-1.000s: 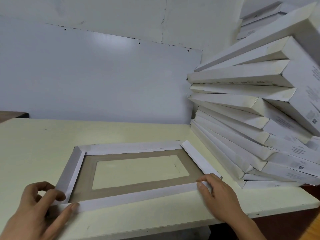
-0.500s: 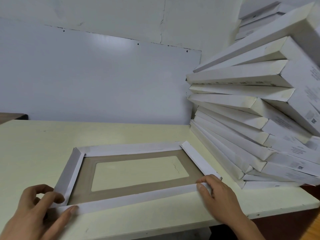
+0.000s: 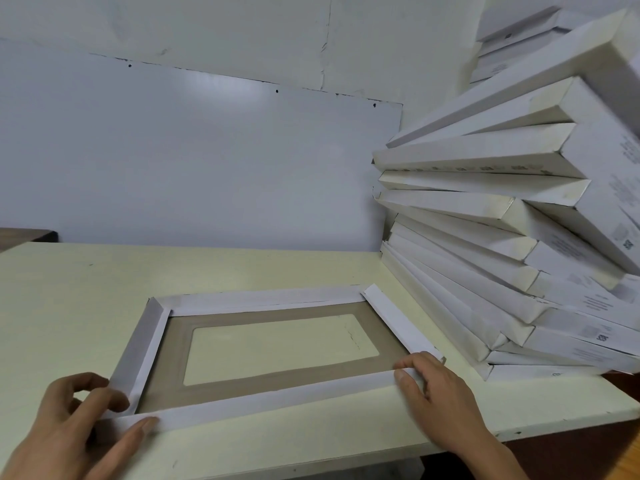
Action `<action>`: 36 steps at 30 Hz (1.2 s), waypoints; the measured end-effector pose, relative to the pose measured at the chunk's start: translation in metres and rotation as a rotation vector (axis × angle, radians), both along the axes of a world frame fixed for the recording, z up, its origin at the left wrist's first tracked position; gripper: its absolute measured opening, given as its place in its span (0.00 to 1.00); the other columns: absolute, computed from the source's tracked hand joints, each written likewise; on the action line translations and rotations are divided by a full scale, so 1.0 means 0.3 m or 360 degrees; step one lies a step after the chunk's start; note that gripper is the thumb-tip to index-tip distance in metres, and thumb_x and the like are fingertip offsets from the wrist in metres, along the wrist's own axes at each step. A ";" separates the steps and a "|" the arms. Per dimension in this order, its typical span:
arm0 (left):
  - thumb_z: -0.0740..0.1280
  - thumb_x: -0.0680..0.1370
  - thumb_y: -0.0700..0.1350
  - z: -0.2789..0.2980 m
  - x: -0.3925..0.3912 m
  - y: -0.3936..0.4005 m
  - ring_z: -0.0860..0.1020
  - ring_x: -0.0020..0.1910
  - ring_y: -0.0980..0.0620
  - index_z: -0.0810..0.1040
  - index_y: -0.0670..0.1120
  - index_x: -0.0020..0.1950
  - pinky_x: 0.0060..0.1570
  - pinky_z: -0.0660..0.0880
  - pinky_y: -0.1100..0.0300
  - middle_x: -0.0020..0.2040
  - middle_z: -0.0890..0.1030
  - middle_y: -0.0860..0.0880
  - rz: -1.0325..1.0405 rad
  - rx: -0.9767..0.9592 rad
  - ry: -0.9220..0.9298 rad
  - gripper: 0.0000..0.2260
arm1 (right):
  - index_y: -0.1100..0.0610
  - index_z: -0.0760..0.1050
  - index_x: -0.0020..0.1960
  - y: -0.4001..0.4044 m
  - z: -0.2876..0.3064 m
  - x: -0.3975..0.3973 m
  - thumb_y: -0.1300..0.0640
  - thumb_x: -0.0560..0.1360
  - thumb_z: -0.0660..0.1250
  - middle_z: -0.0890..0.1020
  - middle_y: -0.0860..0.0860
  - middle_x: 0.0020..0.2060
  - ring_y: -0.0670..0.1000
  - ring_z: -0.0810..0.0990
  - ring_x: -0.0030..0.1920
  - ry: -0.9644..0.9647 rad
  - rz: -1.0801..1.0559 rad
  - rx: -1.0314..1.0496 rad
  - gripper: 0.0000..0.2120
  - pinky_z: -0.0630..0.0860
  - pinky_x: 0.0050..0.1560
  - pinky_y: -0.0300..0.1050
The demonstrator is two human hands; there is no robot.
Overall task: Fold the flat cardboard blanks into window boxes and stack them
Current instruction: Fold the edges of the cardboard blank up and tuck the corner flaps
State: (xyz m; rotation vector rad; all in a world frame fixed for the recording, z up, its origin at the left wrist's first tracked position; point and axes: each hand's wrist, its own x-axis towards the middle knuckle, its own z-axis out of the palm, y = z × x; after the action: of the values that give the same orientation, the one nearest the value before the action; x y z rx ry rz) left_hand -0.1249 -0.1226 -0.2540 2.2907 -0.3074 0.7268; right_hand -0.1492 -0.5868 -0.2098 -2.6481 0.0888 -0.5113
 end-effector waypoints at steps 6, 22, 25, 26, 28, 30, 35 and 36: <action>0.64 0.65 0.74 -0.009 0.006 -0.001 0.68 0.38 0.65 0.69 0.69 0.44 0.40 0.67 0.68 0.58 0.70 0.55 0.0012 -0.0023 -0.0017 0.15 | 0.38 0.72 0.47 0.001 -0.001 -0.003 0.46 0.80 0.60 0.77 0.34 0.48 0.38 0.77 0.43 0.0002 -0.0004 0.0013 0.05 0.70 0.41 0.34; 0.64 0.65 0.74 -0.014 0.008 -0.002 0.69 0.39 0.62 0.70 0.68 0.43 0.39 0.67 0.63 0.58 0.70 0.55 0.0062 0.0010 -0.0101 0.14 | 0.39 0.74 0.48 0.006 0.005 -0.006 0.45 0.80 0.60 0.77 0.35 0.49 0.38 0.75 0.38 0.0005 -0.0026 0.0012 0.04 0.69 0.41 0.34; 0.65 0.65 0.71 -0.005 0.000 -0.009 0.68 0.38 0.64 0.70 0.68 0.43 0.40 0.66 0.66 0.58 0.70 0.56 0.0048 0.0031 -0.0119 0.13 | 0.40 0.73 0.48 0.008 0.007 -0.010 0.46 0.80 0.60 0.77 0.36 0.48 0.39 0.75 0.38 0.0001 -0.0021 0.0010 0.04 0.72 0.43 0.38; 0.66 0.64 0.70 -0.005 -0.002 -0.009 0.68 0.39 0.64 0.69 0.68 0.43 0.40 0.66 0.67 0.58 0.70 0.56 0.0046 0.0033 -0.0111 0.13 | 0.40 0.73 0.48 0.008 0.008 -0.011 0.46 0.80 0.60 0.77 0.36 0.48 0.39 0.75 0.39 0.0002 -0.0020 0.0003 0.04 0.72 0.43 0.39; 0.66 0.64 0.70 -0.011 0.001 -0.005 0.69 0.39 0.64 0.69 0.68 0.43 0.40 0.66 0.67 0.59 0.70 0.56 0.0043 0.0051 -0.0095 0.13 | 0.40 0.73 0.48 0.007 0.008 -0.011 0.46 0.80 0.60 0.77 0.37 0.48 0.39 0.75 0.39 0.0002 -0.0018 -0.0002 0.05 0.71 0.43 0.38; 0.66 0.65 0.70 -0.026 0.011 0.003 0.69 0.39 0.64 0.69 0.68 0.42 0.39 0.66 0.65 0.59 0.70 0.56 0.0050 0.0053 -0.0079 0.12 | 0.40 0.73 0.48 0.006 0.008 -0.011 0.46 0.80 0.60 0.77 0.37 0.48 0.39 0.75 0.39 0.0004 -0.0021 -0.0001 0.05 0.70 0.41 0.35; 0.66 0.65 0.71 -0.069 0.041 0.026 0.69 0.38 0.64 0.69 0.68 0.38 0.39 0.66 0.65 0.59 0.70 0.54 0.0093 0.0046 -0.0056 0.11 | 0.40 0.73 0.48 0.005 0.006 -0.010 0.46 0.80 0.60 0.77 0.36 0.48 0.38 0.75 0.41 -0.0004 -0.0020 0.0003 0.04 0.68 0.41 0.33; 0.66 0.65 0.71 -0.073 0.045 0.030 0.68 0.38 0.64 0.69 0.68 0.38 0.38 0.66 0.65 0.59 0.70 0.54 0.0102 0.0049 -0.0051 0.11 | 0.40 0.74 0.48 0.005 0.005 -0.010 0.46 0.80 0.60 0.77 0.36 0.48 0.38 0.75 0.41 -0.0003 -0.0022 0.0002 0.04 0.68 0.40 0.32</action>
State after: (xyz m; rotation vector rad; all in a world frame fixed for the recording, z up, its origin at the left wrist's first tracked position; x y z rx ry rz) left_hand -0.1114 -0.1135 -0.2760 2.3291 -0.2627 0.7969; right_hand -0.1521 -0.5852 -0.2083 -2.6477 0.1065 -0.5177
